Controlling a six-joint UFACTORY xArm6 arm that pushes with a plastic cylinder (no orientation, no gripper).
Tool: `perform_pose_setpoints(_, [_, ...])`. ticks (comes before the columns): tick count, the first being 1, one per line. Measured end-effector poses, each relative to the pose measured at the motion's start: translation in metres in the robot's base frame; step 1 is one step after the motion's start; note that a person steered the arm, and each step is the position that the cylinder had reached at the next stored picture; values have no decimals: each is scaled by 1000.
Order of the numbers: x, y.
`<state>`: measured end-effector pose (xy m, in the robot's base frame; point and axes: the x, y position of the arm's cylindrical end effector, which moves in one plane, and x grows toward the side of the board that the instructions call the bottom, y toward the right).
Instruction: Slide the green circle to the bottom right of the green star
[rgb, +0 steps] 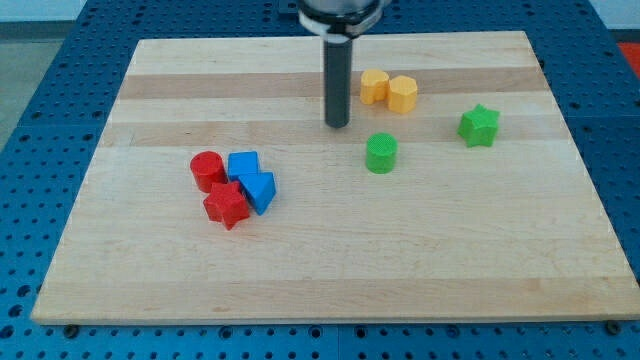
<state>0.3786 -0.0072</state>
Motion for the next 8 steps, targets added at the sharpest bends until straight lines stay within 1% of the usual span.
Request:
perform_pose_setpoints(1, [39, 4])
perform_pose_setpoints(2, [48, 67])
perform_pose_setpoints(3, [49, 138])
perform_pose_setpoints(5, [68, 78])
perform_pose_setpoints(6, [76, 89])
perform_pose_setpoints(7, [85, 127])
perform_pose_setpoints(8, [82, 171])
